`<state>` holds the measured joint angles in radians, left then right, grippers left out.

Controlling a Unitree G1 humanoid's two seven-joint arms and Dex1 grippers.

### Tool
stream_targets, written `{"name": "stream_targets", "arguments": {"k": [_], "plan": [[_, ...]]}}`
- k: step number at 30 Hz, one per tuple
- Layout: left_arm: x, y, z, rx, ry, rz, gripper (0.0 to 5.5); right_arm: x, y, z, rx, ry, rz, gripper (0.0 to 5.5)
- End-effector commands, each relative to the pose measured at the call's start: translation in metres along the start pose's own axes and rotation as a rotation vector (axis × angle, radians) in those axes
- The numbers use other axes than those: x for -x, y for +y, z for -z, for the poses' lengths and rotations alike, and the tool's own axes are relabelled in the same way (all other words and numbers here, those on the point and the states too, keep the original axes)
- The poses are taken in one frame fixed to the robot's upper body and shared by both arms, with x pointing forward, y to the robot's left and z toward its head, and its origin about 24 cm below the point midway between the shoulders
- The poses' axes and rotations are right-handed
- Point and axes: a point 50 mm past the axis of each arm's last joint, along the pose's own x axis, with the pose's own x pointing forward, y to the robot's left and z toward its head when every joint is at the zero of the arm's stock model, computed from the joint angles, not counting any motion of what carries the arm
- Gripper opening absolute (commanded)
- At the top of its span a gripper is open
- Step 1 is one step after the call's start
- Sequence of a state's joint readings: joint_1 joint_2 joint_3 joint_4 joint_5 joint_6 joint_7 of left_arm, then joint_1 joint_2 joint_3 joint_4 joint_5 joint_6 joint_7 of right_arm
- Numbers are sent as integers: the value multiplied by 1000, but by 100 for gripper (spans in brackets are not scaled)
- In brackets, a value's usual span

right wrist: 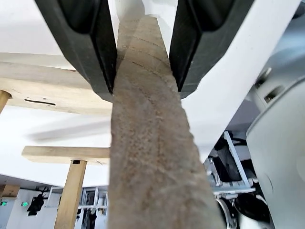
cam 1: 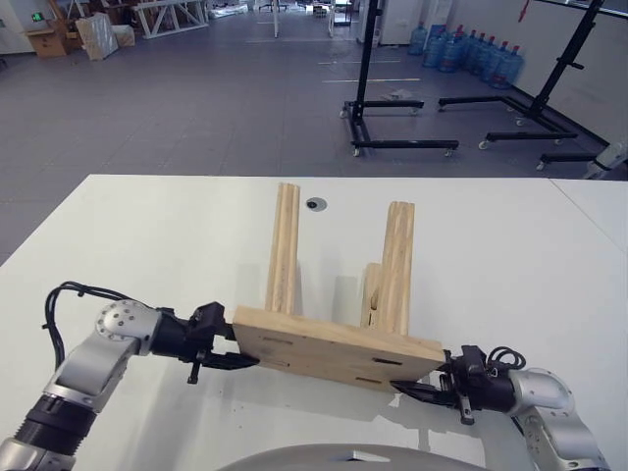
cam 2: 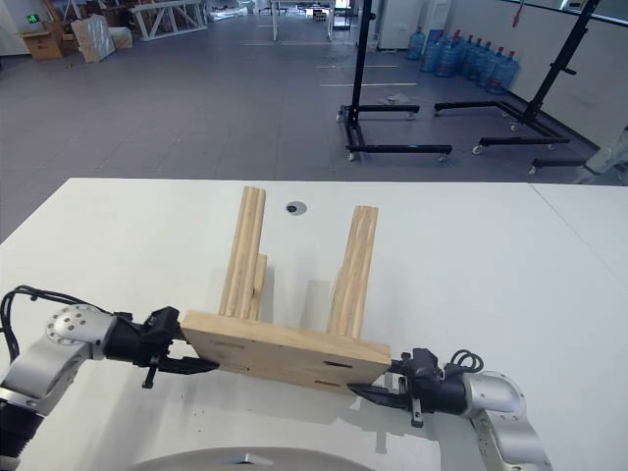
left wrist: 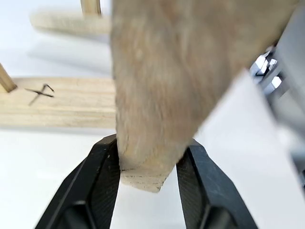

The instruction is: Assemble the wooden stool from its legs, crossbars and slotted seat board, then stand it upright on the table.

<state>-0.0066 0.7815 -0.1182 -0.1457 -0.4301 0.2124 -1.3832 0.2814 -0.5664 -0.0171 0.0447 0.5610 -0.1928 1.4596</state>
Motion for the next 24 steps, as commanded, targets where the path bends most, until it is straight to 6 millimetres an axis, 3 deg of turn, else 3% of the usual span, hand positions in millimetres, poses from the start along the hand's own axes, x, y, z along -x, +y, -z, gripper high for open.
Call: {"name": "stream_targets", "arguments": {"k": [1,4,6,7,9,16,21,24], "plan": [[-10,-8,-40,-9,-242,97,159,-2,-11,-26,-32,-105,3,139],[-14,-14,-57,-3,-320,135,159,1,-6,-40,-75,-132,-48,139],[-20,-20,-61,-1,-314,172,157,-16,-55,-73,-97,-173,-54,139],[-21,-22,-63,0,-319,181,155,-19,-70,-88,-115,-203,-56,139],[-23,-22,-68,-3,-348,178,154,-21,-83,-110,-141,-276,-51,139],[-11,-6,-108,-37,-610,74,150,-29,-92,-151,-309,-551,-28,140],[5,11,-134,-23,-854,-84,149,-40,-81,-155,-437,-638,-8,141],[18,8,-144,-33,-963,-136,149,-43,-77,-158,-510,-751,97,141]]}}
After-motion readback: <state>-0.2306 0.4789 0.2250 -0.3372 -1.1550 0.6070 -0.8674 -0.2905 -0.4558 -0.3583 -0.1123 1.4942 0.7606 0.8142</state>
